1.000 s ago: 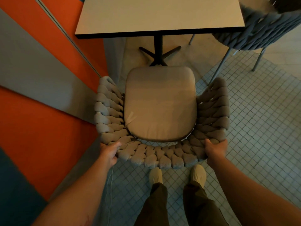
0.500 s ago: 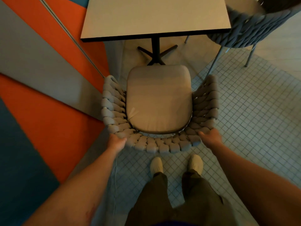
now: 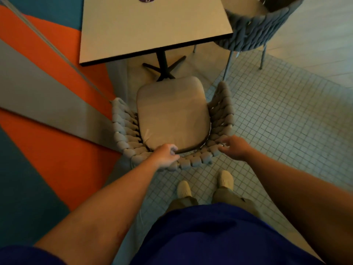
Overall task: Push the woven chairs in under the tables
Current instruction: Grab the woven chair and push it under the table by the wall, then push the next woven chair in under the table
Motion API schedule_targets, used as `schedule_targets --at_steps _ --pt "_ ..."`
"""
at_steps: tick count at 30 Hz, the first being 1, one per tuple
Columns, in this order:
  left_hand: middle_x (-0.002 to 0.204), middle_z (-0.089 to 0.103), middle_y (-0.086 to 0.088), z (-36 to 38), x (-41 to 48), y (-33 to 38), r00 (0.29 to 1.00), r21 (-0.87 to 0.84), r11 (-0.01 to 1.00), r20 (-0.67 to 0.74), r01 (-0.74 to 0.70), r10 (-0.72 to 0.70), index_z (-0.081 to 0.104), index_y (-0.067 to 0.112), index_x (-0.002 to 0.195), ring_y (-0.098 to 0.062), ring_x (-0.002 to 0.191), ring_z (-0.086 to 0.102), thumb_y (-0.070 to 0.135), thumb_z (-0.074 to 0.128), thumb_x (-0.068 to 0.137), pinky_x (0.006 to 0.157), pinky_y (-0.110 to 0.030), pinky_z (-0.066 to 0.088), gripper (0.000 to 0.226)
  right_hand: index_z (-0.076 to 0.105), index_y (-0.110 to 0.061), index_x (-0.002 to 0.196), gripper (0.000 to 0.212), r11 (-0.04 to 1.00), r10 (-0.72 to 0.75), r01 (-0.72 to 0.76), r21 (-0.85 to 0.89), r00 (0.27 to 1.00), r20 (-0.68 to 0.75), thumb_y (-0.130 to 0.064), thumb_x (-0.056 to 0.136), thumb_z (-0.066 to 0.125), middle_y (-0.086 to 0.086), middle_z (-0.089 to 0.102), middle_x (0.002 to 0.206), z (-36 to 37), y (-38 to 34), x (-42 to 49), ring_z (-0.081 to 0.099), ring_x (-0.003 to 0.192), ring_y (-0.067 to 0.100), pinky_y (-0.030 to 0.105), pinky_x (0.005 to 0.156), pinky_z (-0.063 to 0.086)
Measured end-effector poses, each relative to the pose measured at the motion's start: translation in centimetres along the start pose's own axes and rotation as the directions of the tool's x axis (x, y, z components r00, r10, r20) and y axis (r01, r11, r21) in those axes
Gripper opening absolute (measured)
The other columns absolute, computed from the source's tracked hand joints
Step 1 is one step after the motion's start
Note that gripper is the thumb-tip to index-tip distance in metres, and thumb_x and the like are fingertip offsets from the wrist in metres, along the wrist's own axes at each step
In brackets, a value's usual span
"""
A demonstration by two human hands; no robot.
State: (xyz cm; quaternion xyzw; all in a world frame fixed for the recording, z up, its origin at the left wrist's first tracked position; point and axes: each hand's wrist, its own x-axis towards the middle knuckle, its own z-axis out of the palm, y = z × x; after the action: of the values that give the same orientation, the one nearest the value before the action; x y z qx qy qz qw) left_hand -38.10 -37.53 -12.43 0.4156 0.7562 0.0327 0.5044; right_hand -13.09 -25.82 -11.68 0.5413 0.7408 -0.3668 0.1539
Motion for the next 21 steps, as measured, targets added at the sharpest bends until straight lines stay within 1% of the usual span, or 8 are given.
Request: schedule_targets --at_steps 2,3,5,10,13,16,18,21 --pt "0.132 0.064 -0.007 -0.3 0.7 0.8 1.0 0.058 0.998 0.01 -0.028 0.028 0.057 0.018 0.136 -0.023 0.118 0.061 0.037 0.064 0.096 0.1 -0.034 0.05 0.045 0.052 -0.01 0.139 0.053 0.999 0.042 -0.042 0.017 0.999 0.002 -0.041 0.096 0.057 0.012 0.056 0.138 -0.1 0.6 -0.3 0.053 0.127 0.029 0.039 0.102 0.043" --pt "0.132 0.063 -0.007 -0.3 0.9 0.9 0.999 0.08 0.996 0.017 -0.034 0.032 0.057 0.019 0.136 -0.023 0.119 0.06 0.039 0.065 0.095 0.101 -0.035 0.05 0.046 0.05 -0.01 0.141 0.057 0.998 0.057 -0.057 0.025 0.998 0.014 -0.044 0.095 0.058 0.012 0.054 0.141 0.1 0.8 -0.3 0.051 0.13 0.028 0.039 0.104 0.042" --pt "0.133 0.062 -0.007 -0.5 1.6 3.0 0.997 0.129 0.989 0.045 -0.074 0.069 0.057 0.019 0.137 -0.023 0.119 0.06 0.039 0.065 0.095 0.101 -0.036 0.049 0.048 0.049 -0.012 0.142 0.061 0.993 0.097 -0.097 0.073 0.995 -0.007 -0.047 0.093 0.06 0.011 0.053 0.143 -0.4 2.3 -0.7 0.05 0.131 0.027 0.039 0.106 0.041" --pt "0.129 0.066 -0.009 0.7 2.8 8.2 0.989 0.237 0.96 0.066 -0.148 0.136 0.061 0.016 0.133 -0.024 0.117 0.062 0.038 0.068 0.092 0.1 -0.036 0.051 0.046 0.05 -0.011 0.141 0.061 0.981 0.138 -0.131 0.146 0.989 -0.043 -0.048 0.093 0.059 0.011 0.053 0.142 -1.6 6.2 -1.5 0.048 0.132 0.028 0.041 0.109 0.04" --pt "0.126 0.068 -0.007 2.7 3.5 11.5 0.986 0.288 0.943 0.074 -0.167 0.152 0.063 0.017 0.131 -0.023 0.116 0.062 0.037 0.069 0.091 0.098 -0.032 0.049 0.045 0.05 -0.01 0.141 0.061 0.968 0.148 -0.135 0.21 0.988 -0.049 -0.046 0.093 0.06 0.012 0.054 0.142 -2.4 9.7 -2.1 0.049 0.132 0.028 0.04 0.108 0.04" --pt "0.122 0.067 -0.006 5.7 4.1 15.6 0.983 0.289 0.94 0.093 -0.181 0.161 0.063 0.015 0.129 -0.022 0.115 0.062 0.035 0.069 0.092 0.091 -0.028 0.046 0.043 0.049 -0.01 0.142 0.061 0.954 0.157 -0.14 0.264 0.987 -0.045 -0.045 0.093 0.061 0.012 0.054 0.142 -3.7 14.4 -2.8 0.05 0.132 0.028 0.04 0.109 0.04" --pt "0.123 0.067 -0.009 8.3 4.6 18.1 0.983 0.281 0.943 0.107 -0.177 0.152 0.063 0.012 0.129 -0.024 0.115 0.062 0.033 0.069 0.092 0.091 -0.03 0.047 0.043 0.048 -0.011 0.142 0.062 0.945 0.166 -0.149 0.292 0.985 -0.036 -0.046 0.093 0.062 0.012 0.053 0.143 -4.9 18.0 -3.4 0.05 0.132 0.027 0.04 0.109 0.04" --pt "0.124 0.068 -0.011 12.7 5.4 22.2 0.984 0.286 0.945 0.121 -0.16 0.13 0.062 0.012 0.129 -0.026 0.112 0.063 0.035 0.071 0.091 0.099 -0.038 0.052 0.046 0.048 -0.011 0.143 0.063 0.941 0.176 -0.158 0.3 0.984 -0.035 -0.045 0.092 0.062 0.012 0.054 0.143 -7.2 23.7 -4.1 0.05 0.132 0.028 0.04 0.109 0.039"
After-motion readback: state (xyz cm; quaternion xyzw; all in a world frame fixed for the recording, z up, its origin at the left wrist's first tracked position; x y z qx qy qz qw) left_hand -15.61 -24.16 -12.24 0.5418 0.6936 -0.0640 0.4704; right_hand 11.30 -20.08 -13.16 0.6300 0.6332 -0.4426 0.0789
